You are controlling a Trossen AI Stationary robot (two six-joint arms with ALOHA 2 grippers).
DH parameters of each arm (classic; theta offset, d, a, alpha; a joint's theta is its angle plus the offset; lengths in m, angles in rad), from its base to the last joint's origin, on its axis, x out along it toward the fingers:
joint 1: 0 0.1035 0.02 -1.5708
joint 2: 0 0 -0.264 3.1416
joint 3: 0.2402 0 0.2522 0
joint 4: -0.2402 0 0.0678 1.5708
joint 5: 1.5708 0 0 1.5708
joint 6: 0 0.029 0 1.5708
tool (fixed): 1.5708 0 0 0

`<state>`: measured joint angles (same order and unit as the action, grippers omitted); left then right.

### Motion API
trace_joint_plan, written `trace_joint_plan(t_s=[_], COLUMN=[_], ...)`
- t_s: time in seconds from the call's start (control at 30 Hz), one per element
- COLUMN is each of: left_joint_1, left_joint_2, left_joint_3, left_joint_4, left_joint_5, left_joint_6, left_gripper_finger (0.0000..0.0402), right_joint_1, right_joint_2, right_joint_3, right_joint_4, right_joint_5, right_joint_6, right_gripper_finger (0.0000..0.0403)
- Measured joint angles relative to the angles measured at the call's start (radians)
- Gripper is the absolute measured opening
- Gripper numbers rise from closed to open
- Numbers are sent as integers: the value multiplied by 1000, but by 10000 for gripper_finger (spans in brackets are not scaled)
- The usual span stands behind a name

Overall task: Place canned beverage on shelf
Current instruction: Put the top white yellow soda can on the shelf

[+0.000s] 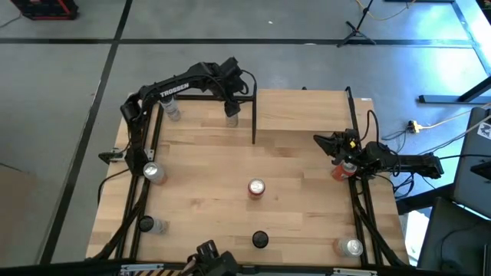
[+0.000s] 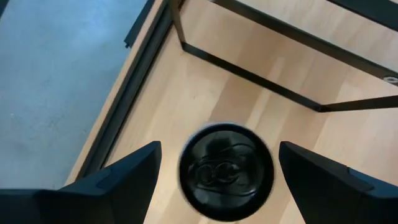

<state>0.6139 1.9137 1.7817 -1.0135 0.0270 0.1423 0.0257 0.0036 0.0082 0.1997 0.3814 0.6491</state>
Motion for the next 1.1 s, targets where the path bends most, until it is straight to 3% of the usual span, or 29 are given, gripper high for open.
trace_joint_plan(t_s=[0.2, 0.6, 0.73, 0.9, 1.1], left_joint_1=[1, 1, 1, 0, -9], left_joint_2=[0, 0, 0, -1, -9], left_joint_3=[-16, -87, -93, -93, -37], left_joint_4=[0, 15, 27, 31, -69], left_joint_5=[-62, -65, -57, -53, -73], left_joint_6=[23, 28, 33, 51, 45], left_gripper_finger=[321, 317, 291, 230, 225], right_joint_1=[0, 0, 0, 0, 0], right_joint_2=[0, 0, 0, 0, 0], right_joint_3=[0, 0, 0, 0, 0], right_joint_4=[-19, -19, -19, -19, -17], right_joint_5=[0, 0, 0, 0, 0], right_joint_6=[0, 0, 0, 0, 0], right_gripper_finger=[69, 69, 69, 69, 69])
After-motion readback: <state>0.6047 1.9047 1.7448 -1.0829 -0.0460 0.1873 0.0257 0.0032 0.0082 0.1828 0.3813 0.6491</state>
